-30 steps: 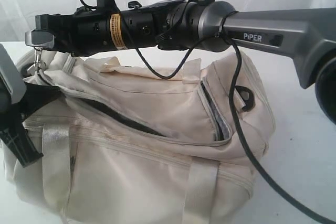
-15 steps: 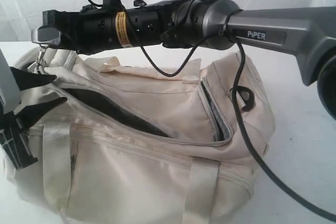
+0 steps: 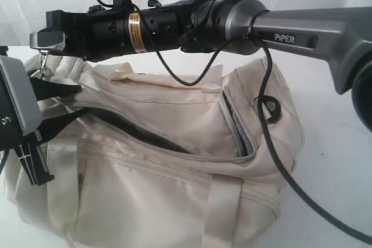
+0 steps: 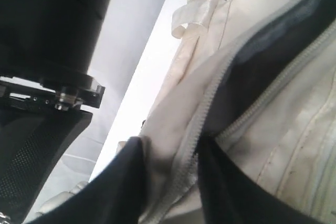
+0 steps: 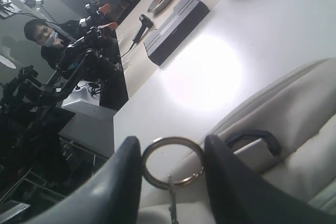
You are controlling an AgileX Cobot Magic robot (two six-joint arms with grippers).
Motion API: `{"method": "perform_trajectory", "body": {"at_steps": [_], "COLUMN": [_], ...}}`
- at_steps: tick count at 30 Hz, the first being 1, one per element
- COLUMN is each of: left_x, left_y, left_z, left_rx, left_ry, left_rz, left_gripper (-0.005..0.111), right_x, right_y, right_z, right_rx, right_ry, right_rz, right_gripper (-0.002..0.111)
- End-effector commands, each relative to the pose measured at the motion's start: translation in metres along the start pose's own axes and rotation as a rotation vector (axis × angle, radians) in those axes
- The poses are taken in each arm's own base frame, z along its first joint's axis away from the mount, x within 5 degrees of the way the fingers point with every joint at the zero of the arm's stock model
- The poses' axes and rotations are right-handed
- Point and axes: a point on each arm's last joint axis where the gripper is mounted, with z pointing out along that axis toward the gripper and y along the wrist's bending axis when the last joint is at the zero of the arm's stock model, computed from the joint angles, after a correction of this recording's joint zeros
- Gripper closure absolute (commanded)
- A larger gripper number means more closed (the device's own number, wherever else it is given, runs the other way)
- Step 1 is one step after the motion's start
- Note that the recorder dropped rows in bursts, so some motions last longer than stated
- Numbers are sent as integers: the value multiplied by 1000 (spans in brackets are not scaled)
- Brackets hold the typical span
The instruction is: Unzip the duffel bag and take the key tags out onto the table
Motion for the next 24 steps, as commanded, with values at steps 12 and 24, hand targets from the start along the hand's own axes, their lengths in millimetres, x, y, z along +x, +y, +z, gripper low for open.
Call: {"method": "perform_trajectory", "body": {"at_steps": [12,24], "left_x": [-9,-19], "left_y": [3,-3], "left_z": [-9,-38], "left_rx": [-3,56], "left_ry": [-30,21], "left_rz": [-22,-125], "left_gripper": [107,107], "right_x": [-7,-2], "right_y": [-9,-35], "right_z": [-3,1], "right_rx": [88,224], "right_ry": [-47,-96], "right_rz": [-5,33], "right_gripper": [108,108]}}
